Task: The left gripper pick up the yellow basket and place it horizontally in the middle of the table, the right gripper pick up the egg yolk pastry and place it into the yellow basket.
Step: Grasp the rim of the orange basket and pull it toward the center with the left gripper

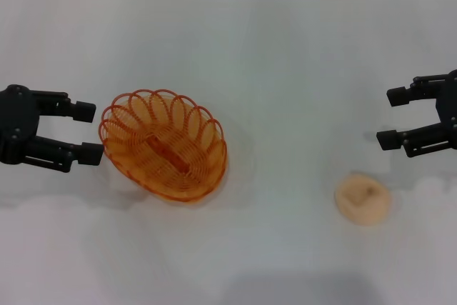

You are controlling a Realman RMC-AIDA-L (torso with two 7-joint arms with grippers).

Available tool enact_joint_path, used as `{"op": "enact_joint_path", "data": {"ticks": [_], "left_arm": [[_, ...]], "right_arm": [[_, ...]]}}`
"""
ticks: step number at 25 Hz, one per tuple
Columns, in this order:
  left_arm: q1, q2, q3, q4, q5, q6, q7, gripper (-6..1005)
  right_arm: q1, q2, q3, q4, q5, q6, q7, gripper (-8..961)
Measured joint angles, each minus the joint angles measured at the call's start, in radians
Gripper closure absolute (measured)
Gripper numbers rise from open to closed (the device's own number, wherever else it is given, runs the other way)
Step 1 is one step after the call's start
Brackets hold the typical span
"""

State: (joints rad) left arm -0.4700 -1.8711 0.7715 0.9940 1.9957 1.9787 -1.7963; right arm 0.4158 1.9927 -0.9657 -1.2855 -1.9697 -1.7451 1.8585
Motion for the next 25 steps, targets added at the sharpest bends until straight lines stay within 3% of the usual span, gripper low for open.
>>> {"op": "enact_joint_path", "data": {"ticks": [15,21,24,25], "left_arm": [[-0.001,0.004,-0.005,0.0,0.014,-0.011,0.001,110],[-0.022,0.044,-0.035,-0.001,0.081,-0.05,-0.004,110],[-0.042,0.052,-0.083,-0.001,0.135,-0.053,-0.004,110],[-0.067,0.058,-0.141,-0.001,0.201,-0.057,0.001,110]], "right_arm": [[0.001,0.005,0.0,0.0,0.0,0.003,0.001,110],[0.002,0.012,0.001,0.0,0.0,0.007,0.005,110],[0.001,0.014,-0.001,0.0,0.0,0.009,0.01,110],[0.002,0.014,-0.001,0.0,0.0,0.009,0.011,110]]}}
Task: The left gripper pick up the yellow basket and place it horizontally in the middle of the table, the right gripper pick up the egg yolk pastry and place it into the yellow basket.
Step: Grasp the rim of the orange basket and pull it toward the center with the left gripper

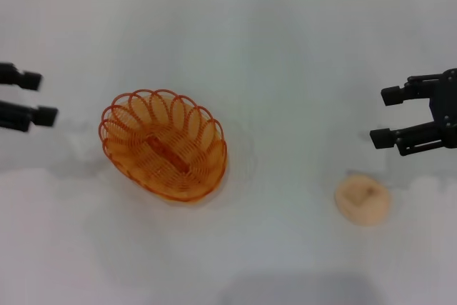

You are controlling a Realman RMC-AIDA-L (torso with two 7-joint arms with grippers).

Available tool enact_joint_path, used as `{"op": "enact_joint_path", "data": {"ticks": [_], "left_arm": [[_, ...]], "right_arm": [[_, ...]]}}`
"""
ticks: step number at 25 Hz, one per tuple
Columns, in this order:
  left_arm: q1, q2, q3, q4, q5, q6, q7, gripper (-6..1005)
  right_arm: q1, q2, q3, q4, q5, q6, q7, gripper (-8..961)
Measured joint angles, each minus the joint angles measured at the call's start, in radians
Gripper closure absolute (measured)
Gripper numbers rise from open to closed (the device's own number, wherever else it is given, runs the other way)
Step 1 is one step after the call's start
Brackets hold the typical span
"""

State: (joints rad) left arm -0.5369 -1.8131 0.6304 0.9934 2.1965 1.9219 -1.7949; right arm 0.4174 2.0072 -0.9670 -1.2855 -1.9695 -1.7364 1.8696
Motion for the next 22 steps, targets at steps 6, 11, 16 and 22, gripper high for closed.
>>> {"op": "enact_joint_path", "data": {"ticks": [6,11,16,22], "left_arm": [[-0.05,0.008,-0.034,0.0,0.147,-0.057,-0.006,111],[-0.086,0.009,-0.033,-0.001,0.237,-0.097,-0.014,111],[-0.125,0.004,-0.028,-0.013,0.309,-0.13,-0.025,111],[-0.179,-0.015,-0.026,-0.019,0.363,-0.157,-0.053,111]], "right_arm": [[0.001,0.002,0.0,0.0,0.001,0.0,0.001,110],[0.009,0.002,-0.001,0.007,0.001,0.002,0.002,110],[0.038,0.003,-0.002,0.037,0.004,0.004,0.003,110],[0.052,0.004,-0.003,0.043,0.002,0.008,0.014,110]]}}
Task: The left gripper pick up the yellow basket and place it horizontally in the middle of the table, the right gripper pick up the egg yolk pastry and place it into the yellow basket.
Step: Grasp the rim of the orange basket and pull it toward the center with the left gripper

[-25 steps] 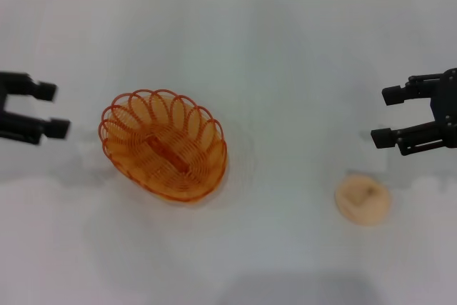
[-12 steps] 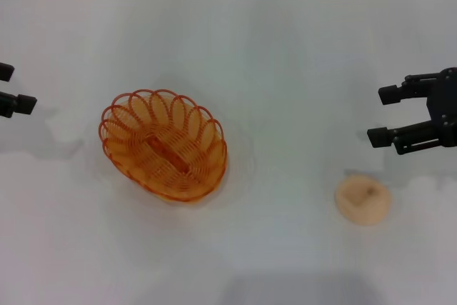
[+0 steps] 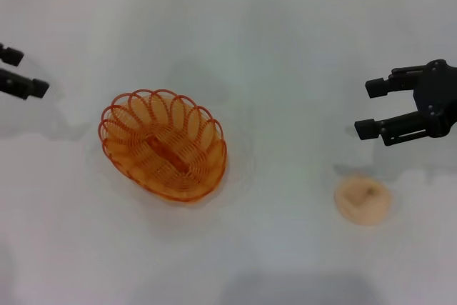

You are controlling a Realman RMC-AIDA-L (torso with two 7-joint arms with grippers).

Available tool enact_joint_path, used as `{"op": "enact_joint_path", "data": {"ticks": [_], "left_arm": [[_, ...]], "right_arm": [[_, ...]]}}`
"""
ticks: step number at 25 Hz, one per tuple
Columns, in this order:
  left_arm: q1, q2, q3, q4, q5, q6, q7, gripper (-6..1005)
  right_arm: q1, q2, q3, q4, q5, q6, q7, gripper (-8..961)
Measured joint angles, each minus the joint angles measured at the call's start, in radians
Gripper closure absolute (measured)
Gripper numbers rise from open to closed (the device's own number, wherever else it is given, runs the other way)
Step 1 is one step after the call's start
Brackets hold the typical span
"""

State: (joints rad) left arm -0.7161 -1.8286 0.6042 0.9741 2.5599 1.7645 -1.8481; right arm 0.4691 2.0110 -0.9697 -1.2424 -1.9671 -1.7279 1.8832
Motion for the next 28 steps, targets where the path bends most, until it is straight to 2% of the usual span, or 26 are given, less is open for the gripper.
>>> {"op": "enact_joint_path", "data": {"ticks": [5,9,15,21,24,28], "left_arm": [[-0.024,-0.013,0.007,-0.036,0.003,-0.025,0.004,112],[-0.03,-0.024,0.062,-0.058,0.012,-0.054,0.004,112],[-0.043,-0.025,0.139,-0.051,0.036,-0.094,0.0,112],[-0.085,-0.031,0.155,-0.05,0.09,-0.136,0.009,112],[-0.094,-0.046,0.161,-0.054,0.09,-0.161,0.02,112],[-0.094,-0.091,0.193,-0.058,0.093,-0.218,0.032,113]], "right_arm": [[0.0,0.0,0.0,0.001,-0.001,0.002,0.0,110],[0.0,-0.001,-0.001,0.001,0.003,0.002,0.0,111],[0.009,-0.001,-0.001,0.001,0.005,0.002,0.008,111],[0.024,-0.002,-0.001,0.002,0.004,0.0,0.027,111],[0.033,-0.002,-0.001,0.002,0.0,-0.001,0.038,111],[0.037,-0.002,-0.002,0.003,-0.001,0.0,0.039,111]]}}
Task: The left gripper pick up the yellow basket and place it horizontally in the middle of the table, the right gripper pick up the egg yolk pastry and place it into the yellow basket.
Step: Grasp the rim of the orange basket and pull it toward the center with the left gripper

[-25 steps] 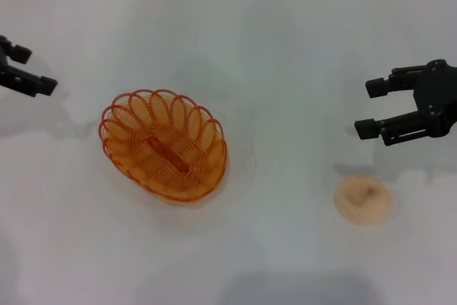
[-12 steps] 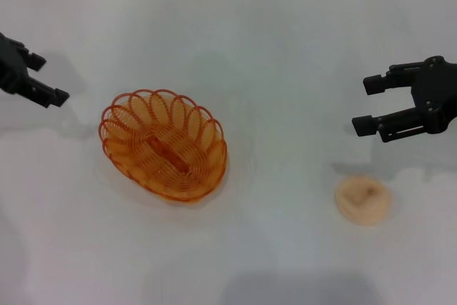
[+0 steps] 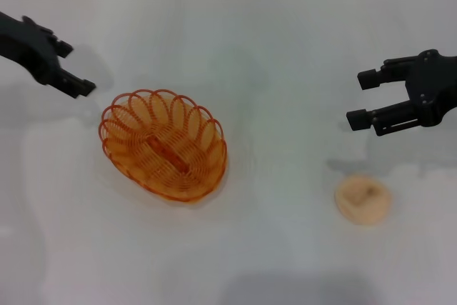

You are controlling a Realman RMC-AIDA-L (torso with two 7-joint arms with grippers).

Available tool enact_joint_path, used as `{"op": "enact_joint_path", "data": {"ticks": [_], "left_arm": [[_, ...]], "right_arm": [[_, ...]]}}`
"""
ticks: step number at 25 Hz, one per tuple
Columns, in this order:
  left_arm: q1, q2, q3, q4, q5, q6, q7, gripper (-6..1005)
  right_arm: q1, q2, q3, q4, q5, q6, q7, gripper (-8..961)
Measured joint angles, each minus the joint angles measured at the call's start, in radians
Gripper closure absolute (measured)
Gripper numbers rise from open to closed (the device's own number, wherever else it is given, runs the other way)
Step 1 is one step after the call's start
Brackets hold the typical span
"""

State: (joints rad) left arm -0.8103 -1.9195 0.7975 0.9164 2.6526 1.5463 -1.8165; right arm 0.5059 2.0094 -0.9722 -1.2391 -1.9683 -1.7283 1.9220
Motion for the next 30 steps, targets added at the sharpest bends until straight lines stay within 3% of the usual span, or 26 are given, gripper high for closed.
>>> {"op": "enact_joint_path", "data": {"ticks": [5,14,21,30], "left_arm": [[0.003,-0.04,0.04,-0.005,-0.002,-0.056,0.001,113],[0.001,-0.077,0.047,-0.03,-0.007,-0.087,0.013,113],[0.011,-0.08,0.051,-0.107,-0.008,-0.13,0.017,114],[0.02,-0.087,0.052,-0.119,-0.01,-0.141,0.031,114]], "right_arm": [[0.001,0.0,0.0,0.002,-0.001,0.001,0.0,111],[0.001,0.0,-0.002,0.006,-0.001,0.003,0.0,111],[-0.002,0.0,-0.002,0.007,-0.001,0.003,0.0,111],[0.006,0.0,-0.002,0.008,-0.001,0.006,0.0,111]]}}
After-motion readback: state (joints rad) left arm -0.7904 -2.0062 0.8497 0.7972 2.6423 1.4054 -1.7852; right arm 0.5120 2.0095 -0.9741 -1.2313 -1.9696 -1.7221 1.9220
